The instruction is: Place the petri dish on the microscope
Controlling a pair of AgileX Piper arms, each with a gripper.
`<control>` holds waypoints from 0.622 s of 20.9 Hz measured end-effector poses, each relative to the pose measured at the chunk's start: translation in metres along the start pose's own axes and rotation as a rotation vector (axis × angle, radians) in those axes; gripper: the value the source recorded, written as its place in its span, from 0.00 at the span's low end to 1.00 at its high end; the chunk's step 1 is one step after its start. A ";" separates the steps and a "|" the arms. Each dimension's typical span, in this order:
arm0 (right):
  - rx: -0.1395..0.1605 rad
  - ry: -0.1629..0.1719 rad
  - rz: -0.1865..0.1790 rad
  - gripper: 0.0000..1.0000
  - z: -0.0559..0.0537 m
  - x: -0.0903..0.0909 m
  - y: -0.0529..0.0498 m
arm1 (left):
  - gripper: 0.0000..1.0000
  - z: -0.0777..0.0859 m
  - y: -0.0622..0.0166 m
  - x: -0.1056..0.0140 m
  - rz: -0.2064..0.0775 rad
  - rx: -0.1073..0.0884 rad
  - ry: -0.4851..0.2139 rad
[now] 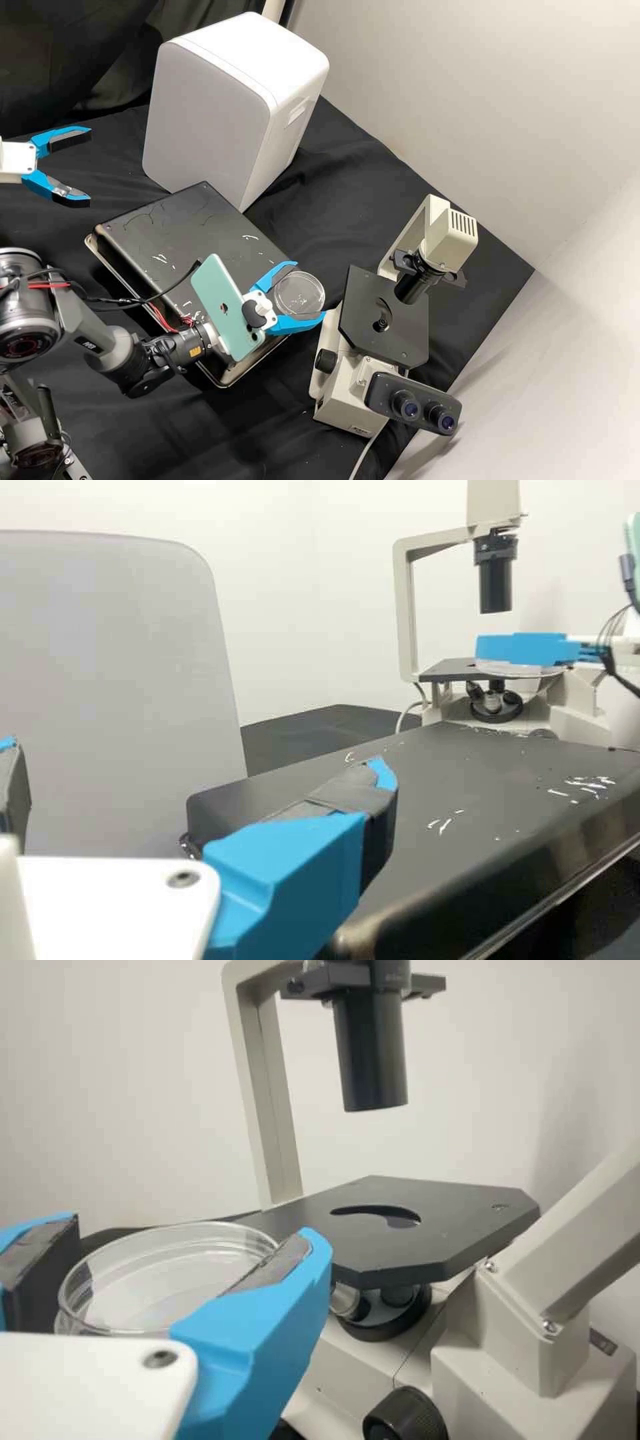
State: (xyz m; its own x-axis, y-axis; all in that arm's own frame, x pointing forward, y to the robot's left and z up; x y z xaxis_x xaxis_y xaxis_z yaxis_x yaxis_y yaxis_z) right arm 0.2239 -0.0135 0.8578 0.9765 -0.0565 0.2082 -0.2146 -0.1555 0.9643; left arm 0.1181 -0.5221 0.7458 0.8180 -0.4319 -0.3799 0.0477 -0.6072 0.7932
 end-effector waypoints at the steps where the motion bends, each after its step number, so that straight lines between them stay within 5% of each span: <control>1: 0.001 -0.007 -0.003 0.00 0.002 0.005 0.000 | 1.00 0.000 0.0000 0.000 0.000 0.000 0.000; 8: 0.001 -0.041 0.006 0.00 0.020 0.039 0.001 | 1.00 0.000 -0.0010 0.001 -0.006 0.002 0.001; 13: -0.006 -0.043 0.038 0.00 0.022 0.053 0.011 | 1.00 -0.001 -0.0005 0.001 -0.002 0.011 0.005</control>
State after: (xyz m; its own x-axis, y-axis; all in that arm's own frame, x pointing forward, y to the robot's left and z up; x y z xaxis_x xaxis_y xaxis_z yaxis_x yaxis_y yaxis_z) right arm 0.2725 -0.0402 0.8759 0.9658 -0.1041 0.2375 -0.2511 -0.1464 0.9568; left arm 0.1195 -0.5212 0.7457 0.8206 -0.4275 -0.3794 0.0430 -0.6157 0.7868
